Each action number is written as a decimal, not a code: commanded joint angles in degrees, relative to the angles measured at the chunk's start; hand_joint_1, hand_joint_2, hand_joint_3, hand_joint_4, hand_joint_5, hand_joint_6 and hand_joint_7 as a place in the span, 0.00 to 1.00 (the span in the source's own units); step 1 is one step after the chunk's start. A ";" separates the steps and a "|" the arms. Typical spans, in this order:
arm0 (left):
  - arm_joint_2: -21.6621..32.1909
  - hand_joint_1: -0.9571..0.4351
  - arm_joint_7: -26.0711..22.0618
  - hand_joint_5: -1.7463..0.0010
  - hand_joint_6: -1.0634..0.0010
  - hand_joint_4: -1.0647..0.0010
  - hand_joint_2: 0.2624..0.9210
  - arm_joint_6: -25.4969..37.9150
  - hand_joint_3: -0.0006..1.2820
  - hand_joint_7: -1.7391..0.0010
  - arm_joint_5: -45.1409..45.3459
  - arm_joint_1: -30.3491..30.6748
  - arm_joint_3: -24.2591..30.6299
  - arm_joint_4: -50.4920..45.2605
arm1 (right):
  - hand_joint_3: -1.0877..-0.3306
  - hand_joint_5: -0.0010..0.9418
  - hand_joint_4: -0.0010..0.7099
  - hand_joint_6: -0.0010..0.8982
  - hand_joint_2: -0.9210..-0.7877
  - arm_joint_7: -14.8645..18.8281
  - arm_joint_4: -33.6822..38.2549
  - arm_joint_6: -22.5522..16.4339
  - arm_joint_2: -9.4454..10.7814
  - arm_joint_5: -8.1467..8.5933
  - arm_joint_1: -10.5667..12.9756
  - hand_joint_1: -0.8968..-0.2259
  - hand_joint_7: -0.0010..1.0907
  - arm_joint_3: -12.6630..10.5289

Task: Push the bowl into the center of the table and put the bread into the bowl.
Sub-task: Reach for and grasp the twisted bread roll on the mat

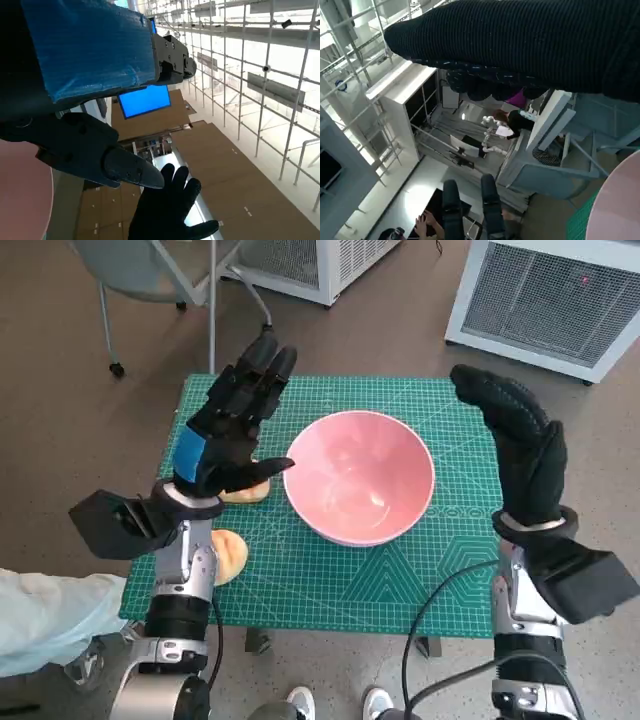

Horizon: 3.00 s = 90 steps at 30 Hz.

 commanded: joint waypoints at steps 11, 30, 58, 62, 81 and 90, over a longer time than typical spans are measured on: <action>17.04 0.35 13.22 1.00 0.80 0.93 0.97 1.02 0.00 1.00 26.89 -0.02 -2.29 -7.89 | 0.45 0.01 0.20 0.00 0.00 -2.21 -2.00 2.29 0.56 -2.35 2.26 0.07 0.46 1.47; 30.26 0.51 9.24 1.00 0.80 1.00 0.70 33.29 0.00 0.99 52.34 -7.98 -18.61 -9.06 | 0.41 0.00 0.21 0.00 0.00 -3.36 -0.76 1.99 0.72 -2.57 1.48 0.09 0.46 1.86; 23.26 0.55 15.04 1.00 0.75 0.92 0.69 36.92 0.00 1.00 58.91 -15.14 -32.85 11.33 | 0.41 0.00 0.20 0.00 0.00 -3.00 1.93 1.07 1.93 -1.15 0.72 0.11 0.45 2.01; 21.74 0.55 17.09 1.00 0.75 0.92 0.70 35.29 0.00 1.00 59.64 -16.26 -34.77 16.20 | 0.41 0.00 0.20 0.00 0.00 -3.10 1.96 0.95 2.03 -1.26 0.83 0.11 0.45 2.02; 16.76 0.71 25.79 0.97 0.51 0.70 0.73 31.46 0.01 0.96 62.10 -20.20 -40.06 33.74 | 0.40 0.00 0.20 0.00 0.00 -2.59 1.49 1.65 2.68 -0.46 1.16 0.13 0.45 1.95; 16.50 0.73 32.31 0.38 0.34 0.30 0.95 28.57 0.03 0.56 65.08 -20.00 -43.45 37.63 | 0.40 0.00 0.20 0.00 0.00 -2.42 0.29 2.32 3.01 0.06 1.58 0.14 0.45 2.24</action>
